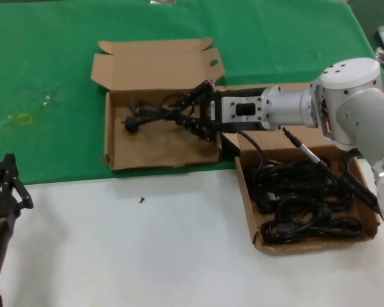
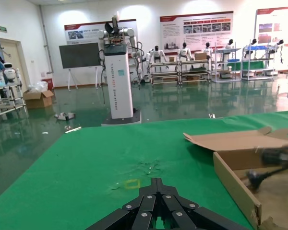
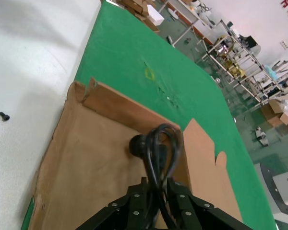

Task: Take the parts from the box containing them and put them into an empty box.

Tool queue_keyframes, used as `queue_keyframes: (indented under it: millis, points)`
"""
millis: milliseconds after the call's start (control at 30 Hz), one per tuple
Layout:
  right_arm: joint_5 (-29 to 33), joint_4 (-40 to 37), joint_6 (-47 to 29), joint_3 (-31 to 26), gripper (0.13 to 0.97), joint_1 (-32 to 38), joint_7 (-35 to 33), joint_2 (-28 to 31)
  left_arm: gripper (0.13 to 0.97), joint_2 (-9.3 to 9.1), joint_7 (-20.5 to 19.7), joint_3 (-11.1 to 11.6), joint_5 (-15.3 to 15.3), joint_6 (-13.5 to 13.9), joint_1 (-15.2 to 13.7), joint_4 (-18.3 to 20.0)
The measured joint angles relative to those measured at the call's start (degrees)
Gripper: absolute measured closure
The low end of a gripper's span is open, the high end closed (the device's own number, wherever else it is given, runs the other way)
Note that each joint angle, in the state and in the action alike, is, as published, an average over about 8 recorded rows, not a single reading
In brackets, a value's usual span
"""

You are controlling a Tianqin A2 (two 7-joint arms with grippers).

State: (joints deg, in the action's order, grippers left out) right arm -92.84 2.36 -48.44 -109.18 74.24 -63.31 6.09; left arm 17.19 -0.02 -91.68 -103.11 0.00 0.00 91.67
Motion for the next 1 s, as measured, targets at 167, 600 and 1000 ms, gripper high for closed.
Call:
queue_keyframes:
  millis: [167,600,1000]
  points:
    - [0.20,-0.50,0.55,0.82,0.851,0.02,-0.54,-0.23,0.954,0.00,0.00,0.00,0.00,0.00,0.00,0.00]
    - [0.16,0.18,-0.50,2.59,0.654,-0.20,-0.15,0.05,0.954,0.00,0.00,0.00,0.00,0.00,0.00,0.00]
    - [1.70,13.99,-3.78,1.10,0.445,-5.52,9.84,5.00,0.954,0.00,0.00,0.00,0.00,0.00,0.00,0.00]
